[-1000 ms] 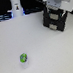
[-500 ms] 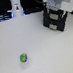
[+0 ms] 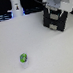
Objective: Open the kcup holder, insert the kcup into the holder, and close the kcup holder
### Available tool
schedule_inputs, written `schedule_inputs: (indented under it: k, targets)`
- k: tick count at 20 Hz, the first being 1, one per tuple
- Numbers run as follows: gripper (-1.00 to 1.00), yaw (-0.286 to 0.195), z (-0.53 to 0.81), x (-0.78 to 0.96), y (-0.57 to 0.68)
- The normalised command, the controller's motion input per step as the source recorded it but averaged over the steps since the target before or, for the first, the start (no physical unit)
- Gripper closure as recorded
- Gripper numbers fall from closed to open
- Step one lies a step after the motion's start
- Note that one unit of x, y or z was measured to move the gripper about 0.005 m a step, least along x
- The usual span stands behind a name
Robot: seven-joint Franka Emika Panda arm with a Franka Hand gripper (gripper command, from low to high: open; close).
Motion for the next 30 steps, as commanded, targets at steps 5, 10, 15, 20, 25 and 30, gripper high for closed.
schedule_inputs:
  k: [5, 10, 15, 20, 25, 30]
  targets:
    - [1.00, -0.030, 0.39, 0.81, -0.42]
    - [1.00, -0.035, 0.29, 0.84, -0.45]
    - [1.00, -0.040, 0.24, 0.85, -0.51]
    - [1.00, -0.050, 0.27, 0.83, -0.56]
    - [1.00, -0.057, 0.10, 0.80, -0.68]
    - [1.00, -0.043, 0.09, 0.72, -0.54]
